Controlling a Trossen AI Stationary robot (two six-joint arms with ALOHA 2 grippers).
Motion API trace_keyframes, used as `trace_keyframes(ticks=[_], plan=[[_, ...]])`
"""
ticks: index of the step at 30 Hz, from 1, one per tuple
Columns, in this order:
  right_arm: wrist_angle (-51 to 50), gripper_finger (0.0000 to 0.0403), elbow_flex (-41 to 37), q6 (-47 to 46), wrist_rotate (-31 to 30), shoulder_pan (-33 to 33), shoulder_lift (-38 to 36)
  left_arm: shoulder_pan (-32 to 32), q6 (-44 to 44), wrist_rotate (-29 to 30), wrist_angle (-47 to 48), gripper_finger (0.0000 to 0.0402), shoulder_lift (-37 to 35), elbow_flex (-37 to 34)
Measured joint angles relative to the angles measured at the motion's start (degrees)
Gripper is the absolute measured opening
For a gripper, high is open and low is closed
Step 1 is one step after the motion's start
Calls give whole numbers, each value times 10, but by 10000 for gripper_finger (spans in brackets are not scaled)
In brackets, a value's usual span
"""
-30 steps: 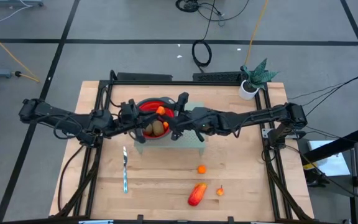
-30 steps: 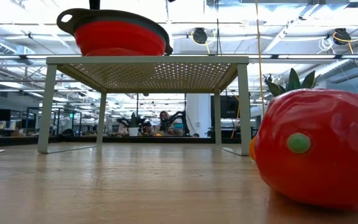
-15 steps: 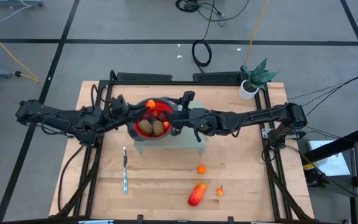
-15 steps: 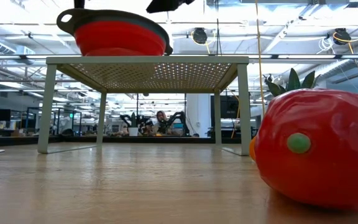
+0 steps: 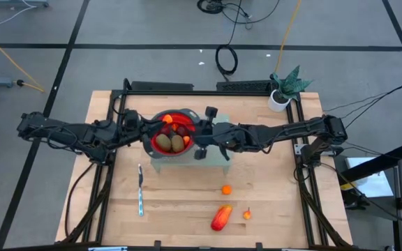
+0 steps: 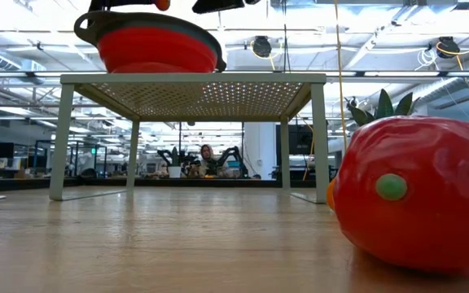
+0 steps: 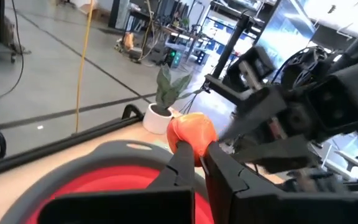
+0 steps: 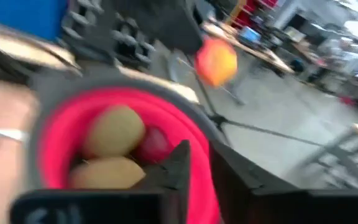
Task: Pick & Place Fruit
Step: Put the right peach into the strainer bowl on the shelf
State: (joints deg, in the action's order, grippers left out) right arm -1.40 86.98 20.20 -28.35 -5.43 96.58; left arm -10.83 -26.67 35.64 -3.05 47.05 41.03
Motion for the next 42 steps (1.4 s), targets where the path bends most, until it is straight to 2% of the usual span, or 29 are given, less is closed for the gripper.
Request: trace_keyframes(ticks=[3, 5, 11, 18, 25, 32, 36, 42], plan=[[-2, 21, 1, -29, 56, 2, -8, 1, -24, -5, 8, 5, 0, 0], [-20, 6, 1, -47, 72, 2, -17, 6, -43, -24, 8, 7, 0, 0], [-53, 8, 0, -97, 144, 6, -39, 32, -93, -89, 21, 6, 2, 0], [-98, 2, 0, -137, 213, 9, -56, 61, -149, -120, 52, 5, 2, 0], [-111, 1, -9, -147, 226, 5, -68, 84, -188, -162, 62, 4, 7, 0], [-90, 1, -68, -169, 226, 4, -99, 97, -201, -179, 69, 4, 7, 1], [-37, 1, -117, -196, 226, 4, -125, 103, -196, -177, 161, 3, 10, 53], [60, 0, -200, -210, 225, 3, -176, 125, -156, -167, 317, 3, 68, 168]])
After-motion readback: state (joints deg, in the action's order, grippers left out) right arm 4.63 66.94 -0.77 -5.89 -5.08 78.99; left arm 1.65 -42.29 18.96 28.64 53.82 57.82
